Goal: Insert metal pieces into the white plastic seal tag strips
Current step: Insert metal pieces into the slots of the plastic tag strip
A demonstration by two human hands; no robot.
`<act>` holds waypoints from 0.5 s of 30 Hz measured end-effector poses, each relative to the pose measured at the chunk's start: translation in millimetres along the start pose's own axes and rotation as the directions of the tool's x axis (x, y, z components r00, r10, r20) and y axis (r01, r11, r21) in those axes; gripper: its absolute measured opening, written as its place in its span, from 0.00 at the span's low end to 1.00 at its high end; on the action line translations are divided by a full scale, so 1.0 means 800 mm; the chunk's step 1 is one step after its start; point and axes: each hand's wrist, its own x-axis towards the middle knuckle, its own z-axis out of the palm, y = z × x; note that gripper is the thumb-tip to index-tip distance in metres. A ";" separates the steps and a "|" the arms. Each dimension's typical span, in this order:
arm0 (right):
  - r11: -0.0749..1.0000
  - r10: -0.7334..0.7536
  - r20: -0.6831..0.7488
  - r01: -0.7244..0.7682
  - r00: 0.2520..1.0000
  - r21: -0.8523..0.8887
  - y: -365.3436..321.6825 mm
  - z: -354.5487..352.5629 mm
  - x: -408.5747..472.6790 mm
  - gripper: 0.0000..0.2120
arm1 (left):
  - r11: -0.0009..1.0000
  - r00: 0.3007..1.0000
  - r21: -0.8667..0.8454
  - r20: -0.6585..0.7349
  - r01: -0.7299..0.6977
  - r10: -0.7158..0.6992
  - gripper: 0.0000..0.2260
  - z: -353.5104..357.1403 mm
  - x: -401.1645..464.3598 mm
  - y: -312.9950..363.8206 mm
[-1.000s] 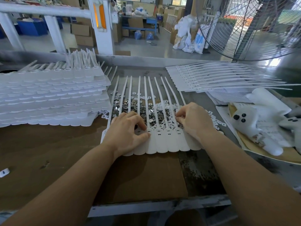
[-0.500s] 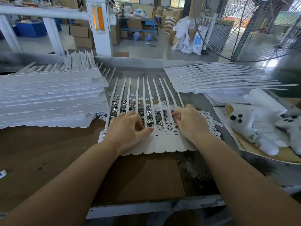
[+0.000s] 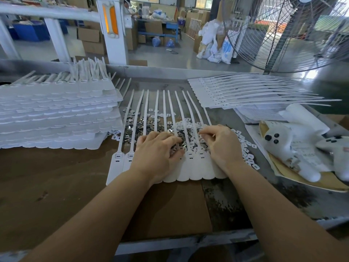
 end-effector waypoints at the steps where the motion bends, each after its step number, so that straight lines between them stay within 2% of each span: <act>1: 1.000 0.000 -0.012 0.001 1.000 0.026 0.001 -0.001 -0.001 0.08 | 1.000 1.000 0.005 0.003 0.001 -0.001 0.19 0.000 0.000 0.000; 5: 0.993 -0.001 -0.014 0.003 1.000 0.120 0.003 -0.005 -0.003 0.08 | 1.000 1.000 0.015 0.002 0.000 0.000 0.19 0.001 -0.001 0.001; 15: 0.992 -0.021 0.020 0.019 1.000 0.124 0.005 -0.008 -0.008 0.09 | 0.999 1.000 0.046 0.007 0.003 -0.003 0.19 0.001 -0.001 0.002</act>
